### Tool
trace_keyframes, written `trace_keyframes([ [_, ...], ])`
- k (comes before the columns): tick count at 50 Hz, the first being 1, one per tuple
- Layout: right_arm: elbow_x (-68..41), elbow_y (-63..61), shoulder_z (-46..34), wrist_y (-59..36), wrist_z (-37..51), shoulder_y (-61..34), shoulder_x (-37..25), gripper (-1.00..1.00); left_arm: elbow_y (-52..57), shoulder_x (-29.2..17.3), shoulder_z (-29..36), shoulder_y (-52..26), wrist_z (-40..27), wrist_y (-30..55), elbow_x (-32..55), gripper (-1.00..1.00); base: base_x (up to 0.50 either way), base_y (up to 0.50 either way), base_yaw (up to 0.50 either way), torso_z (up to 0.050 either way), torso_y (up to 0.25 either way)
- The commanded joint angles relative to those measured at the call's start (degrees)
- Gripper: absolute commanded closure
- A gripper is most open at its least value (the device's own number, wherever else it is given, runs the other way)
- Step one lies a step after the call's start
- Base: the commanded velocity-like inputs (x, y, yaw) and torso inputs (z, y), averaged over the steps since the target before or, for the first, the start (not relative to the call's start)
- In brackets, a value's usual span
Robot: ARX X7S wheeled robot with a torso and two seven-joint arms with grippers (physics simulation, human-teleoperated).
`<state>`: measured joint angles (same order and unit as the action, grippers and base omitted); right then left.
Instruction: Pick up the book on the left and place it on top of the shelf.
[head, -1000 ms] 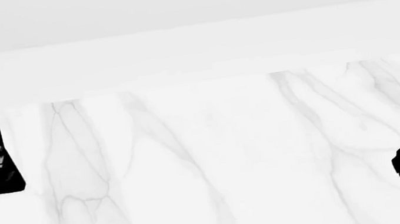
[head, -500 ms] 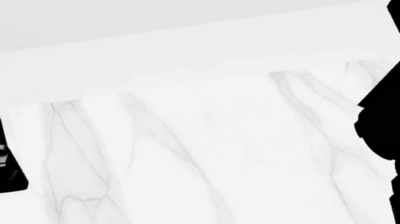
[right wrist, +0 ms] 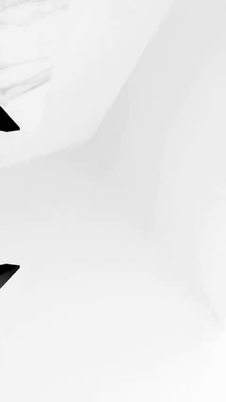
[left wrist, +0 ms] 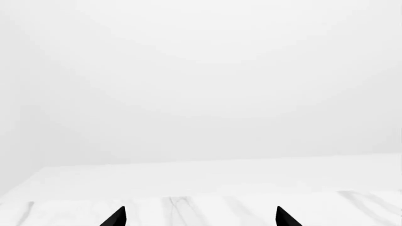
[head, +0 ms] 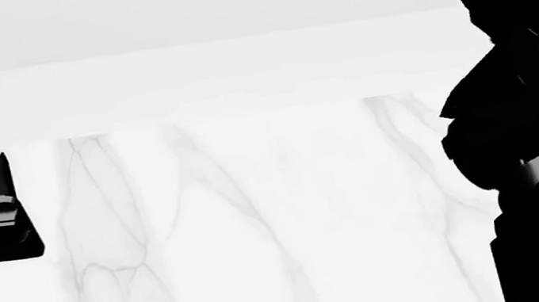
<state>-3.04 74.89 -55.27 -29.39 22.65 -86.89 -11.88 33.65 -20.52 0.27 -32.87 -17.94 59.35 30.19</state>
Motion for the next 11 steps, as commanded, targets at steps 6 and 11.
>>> trace_keyframes([
  [6, -29.4, -34.4, 26.9, -2.6, -11.7, 15.9, -9.8, -1.0, -0.1, 0.1, 0.5, -0.2, -0.1, -0.4, 0.3, -1.0, 0.0, 0.0, 0.0, 0.0, 0.0],
  [11, -32.6, -46.3, 28.8, -3.9, -9.2, 23.2, -12.9, -1.0, -0.1, 0.1, 0.5, 0.0, -0.1, -0.7, 0.4, -1.0, 0.0, 0.0, 0.0, 0.0, 0.0],
])
